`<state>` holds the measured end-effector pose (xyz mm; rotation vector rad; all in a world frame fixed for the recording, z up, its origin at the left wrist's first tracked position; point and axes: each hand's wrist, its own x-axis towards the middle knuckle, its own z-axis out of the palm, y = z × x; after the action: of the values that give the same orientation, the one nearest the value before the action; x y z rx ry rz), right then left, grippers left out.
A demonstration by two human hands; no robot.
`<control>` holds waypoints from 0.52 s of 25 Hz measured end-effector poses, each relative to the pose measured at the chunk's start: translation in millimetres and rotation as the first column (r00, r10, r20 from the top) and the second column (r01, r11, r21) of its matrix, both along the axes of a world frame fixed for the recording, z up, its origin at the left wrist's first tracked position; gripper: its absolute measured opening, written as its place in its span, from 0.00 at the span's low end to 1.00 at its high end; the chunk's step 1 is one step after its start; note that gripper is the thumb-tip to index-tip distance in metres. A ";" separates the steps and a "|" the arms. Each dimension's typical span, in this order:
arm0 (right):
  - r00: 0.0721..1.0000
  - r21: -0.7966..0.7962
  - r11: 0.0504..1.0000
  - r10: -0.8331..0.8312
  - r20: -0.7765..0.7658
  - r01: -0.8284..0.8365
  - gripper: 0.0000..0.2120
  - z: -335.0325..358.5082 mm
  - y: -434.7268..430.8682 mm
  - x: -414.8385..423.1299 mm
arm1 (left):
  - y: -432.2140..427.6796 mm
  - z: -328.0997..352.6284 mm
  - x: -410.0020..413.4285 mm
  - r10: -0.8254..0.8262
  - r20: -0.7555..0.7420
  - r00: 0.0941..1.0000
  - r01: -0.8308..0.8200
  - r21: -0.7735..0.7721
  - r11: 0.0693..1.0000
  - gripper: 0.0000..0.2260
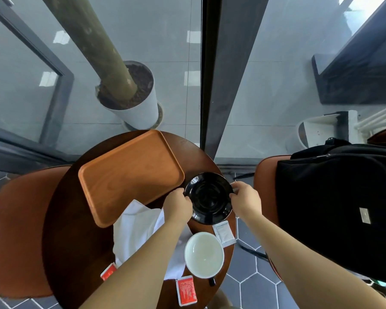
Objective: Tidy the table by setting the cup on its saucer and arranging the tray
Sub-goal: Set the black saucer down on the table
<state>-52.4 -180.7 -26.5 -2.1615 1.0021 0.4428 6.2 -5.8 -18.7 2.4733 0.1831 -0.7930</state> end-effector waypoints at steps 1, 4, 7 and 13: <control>1.000 0.002 1.000 -0.013 0.015 0.012 0.15 2.0 -2.3 -0.4 | 2.1 -0.3 -0.6 0.034 0.012 0.999 -0.033 -0.048 0.998 0.13; 0.996 0.028 0.998 -0.054 0.077 0.052 0.15 12.0 -6.1 -2.3 | 11.1 8.1 0.3 0.203 -0.054 0.978 -0.210 -0.215 0.954 0.14; 0.990 0.059 0.997 -0.058 0.129 0.051 0.15 25.6 -3.5 -2.9 | 22.2 19.5 1.3 0.312 -0.111 0.944 -0.331 -0.321 0.887 0.12; 0.955 0.189 0.975 -0.166 0.247 0.121 0.13 59.9 28.4 0.5 | 61.9 48.5 -0.1 0.341 -0.079 0.937 -0.341 -0.422 0.840 0.16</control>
<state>-51.9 -152.3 33.4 -1.9175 0.9288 0.1610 6.1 56.1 29.8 1.9460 0.3931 -0.6015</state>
